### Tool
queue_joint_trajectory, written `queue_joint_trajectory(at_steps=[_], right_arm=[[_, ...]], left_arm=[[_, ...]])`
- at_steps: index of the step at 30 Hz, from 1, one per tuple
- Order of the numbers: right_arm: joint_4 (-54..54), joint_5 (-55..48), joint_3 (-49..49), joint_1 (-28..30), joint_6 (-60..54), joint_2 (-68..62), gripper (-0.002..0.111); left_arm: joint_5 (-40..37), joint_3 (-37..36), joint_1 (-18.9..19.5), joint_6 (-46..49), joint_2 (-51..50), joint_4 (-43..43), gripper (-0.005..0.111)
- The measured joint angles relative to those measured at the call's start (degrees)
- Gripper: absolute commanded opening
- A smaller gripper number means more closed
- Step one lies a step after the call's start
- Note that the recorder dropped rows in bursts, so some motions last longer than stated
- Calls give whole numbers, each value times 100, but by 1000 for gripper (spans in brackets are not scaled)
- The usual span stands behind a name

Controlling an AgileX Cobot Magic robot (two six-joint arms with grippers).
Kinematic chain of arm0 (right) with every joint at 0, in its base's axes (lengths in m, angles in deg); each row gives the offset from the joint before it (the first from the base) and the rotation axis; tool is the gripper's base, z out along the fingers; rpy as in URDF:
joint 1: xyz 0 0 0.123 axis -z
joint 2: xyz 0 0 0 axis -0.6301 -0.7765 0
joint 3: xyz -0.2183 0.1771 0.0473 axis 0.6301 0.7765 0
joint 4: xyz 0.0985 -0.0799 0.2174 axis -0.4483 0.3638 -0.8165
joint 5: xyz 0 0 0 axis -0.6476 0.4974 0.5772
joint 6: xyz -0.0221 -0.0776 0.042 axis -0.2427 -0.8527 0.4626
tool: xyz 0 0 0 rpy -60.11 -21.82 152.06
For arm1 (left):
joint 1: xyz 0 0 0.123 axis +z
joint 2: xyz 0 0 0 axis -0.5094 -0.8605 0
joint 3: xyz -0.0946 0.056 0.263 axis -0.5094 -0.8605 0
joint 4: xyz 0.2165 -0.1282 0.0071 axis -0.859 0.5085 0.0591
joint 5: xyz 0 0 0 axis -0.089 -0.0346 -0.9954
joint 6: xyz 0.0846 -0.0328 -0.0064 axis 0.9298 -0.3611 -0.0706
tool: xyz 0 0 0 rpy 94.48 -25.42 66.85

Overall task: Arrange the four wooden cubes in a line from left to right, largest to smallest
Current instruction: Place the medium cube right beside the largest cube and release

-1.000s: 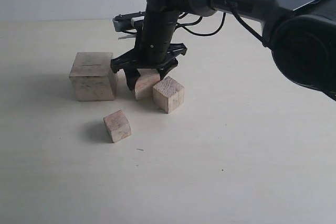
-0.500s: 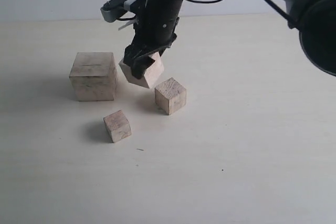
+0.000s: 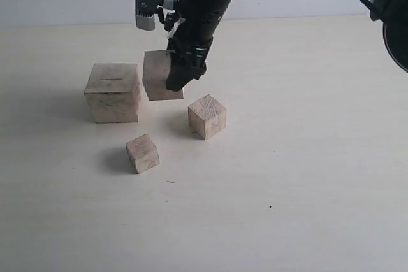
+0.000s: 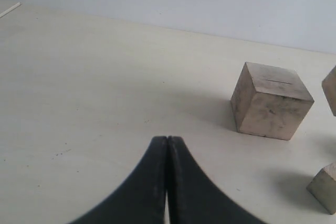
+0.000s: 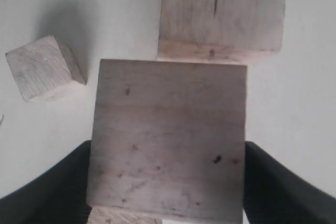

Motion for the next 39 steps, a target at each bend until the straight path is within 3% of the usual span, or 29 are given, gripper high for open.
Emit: queue_joint_trajectory(at_steps=[9,23,39], right_arm=[[-776,206,0,520,-600,-331,0],[-1688,482,0,461,-1365,-878,0],[-1824,482,0,461,-1480,-1153,3]], left_arm=[[0,0,0,0,0,0,0],[0,0,0,0,0,0,0],[0,0,0,0,0,0,0]])
